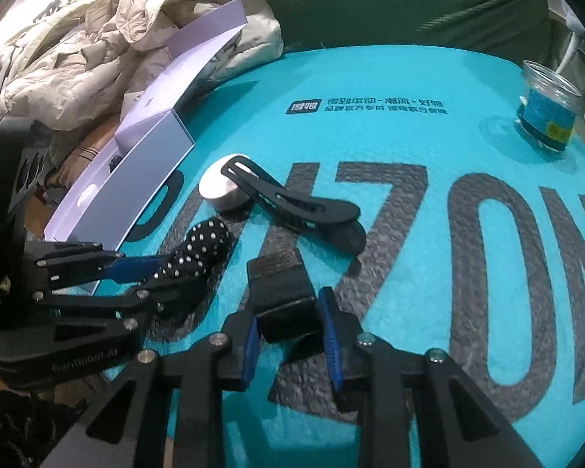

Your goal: Organize objects

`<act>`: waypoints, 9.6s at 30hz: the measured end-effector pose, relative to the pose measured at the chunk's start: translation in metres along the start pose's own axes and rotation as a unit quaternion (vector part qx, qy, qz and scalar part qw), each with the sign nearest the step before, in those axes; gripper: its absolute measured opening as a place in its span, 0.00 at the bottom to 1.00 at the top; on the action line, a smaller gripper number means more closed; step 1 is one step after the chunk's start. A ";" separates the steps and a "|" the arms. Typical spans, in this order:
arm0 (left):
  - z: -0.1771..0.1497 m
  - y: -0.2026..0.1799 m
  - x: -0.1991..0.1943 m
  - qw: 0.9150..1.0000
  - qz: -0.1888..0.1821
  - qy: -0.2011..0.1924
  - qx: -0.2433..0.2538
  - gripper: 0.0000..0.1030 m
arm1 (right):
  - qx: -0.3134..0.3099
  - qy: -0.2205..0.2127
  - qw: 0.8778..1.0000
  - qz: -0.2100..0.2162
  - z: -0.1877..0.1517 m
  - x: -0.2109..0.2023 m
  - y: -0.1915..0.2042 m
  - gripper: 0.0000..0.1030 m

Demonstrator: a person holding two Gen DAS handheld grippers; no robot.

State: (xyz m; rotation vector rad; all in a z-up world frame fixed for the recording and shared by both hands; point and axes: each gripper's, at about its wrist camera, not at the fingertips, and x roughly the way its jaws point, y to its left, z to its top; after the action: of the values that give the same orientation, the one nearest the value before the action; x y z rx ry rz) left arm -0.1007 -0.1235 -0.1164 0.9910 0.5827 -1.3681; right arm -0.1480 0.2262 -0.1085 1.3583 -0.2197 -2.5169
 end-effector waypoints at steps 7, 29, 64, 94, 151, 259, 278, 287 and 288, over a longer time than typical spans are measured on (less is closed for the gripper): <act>-0.009 -0.008 -0.008 1.000 -0.013 0.012 -0.008 0.20 | 0.014 0.001 1.000 -0.014 -0.009 -0.018 0.000 0.27; -0.018 -0.034 -0.054 1.000 -0.022 -0.022 0.003 0.17 | 0.015 -0.029 0.998 -0.047 -0.021 -0.084 0.012 0.27; -0.017 -0.031 -0.002 1.000 0.018 -0.001 0.005 0.29 | 0.024 0.013 0.999 -0.043 -0.033 -0.030 -0.007 0.27; -0.027 -0.008 -0.073 0.999 0.031 -0.028 -0.016 0.15 | -0.023 -0.010 0.999 -0.025 -0.018 -0.068 0.042 0.26; -0.077 0.153 -0.156 0.982 0.128 -0.044 -0.129 0.15 | -0.213 0.022 0.972 0.097 0.032 -0.019 0.238 0.26; 0.055 0.264 -0.039 0.967 0.161 0.097 -0.173 0.32 | -0.098 0.019 0.994 0.048 0.175 0.122 0.208 0.45; 0.065 0.217 -0.127 0.970 0.185 0.014 -0.158 0.37 | -0.119 -0.018 0.993 0.020 0.177 0.030 0.207 0.53; 0.063 0.176 -0.165 0.972 0.186 -0.014 -0.144 0.37 | -0.126 -0.039 0.991 0.007 0.168 -0.018 0.203 0.54; 0.063 0.173 -0.168 0.972 0.186 -0.017 -0.142 0.37 | -0.125 -0.040 0.991 0.006 0.167 -0.022 0.202 0.54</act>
State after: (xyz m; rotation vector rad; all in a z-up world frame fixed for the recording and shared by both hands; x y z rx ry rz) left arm 0.0272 -0.1027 0.0956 0.7936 0.5198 -0.9362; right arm -0.2426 0.0413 0.0534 1.1565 0.0711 -2.4899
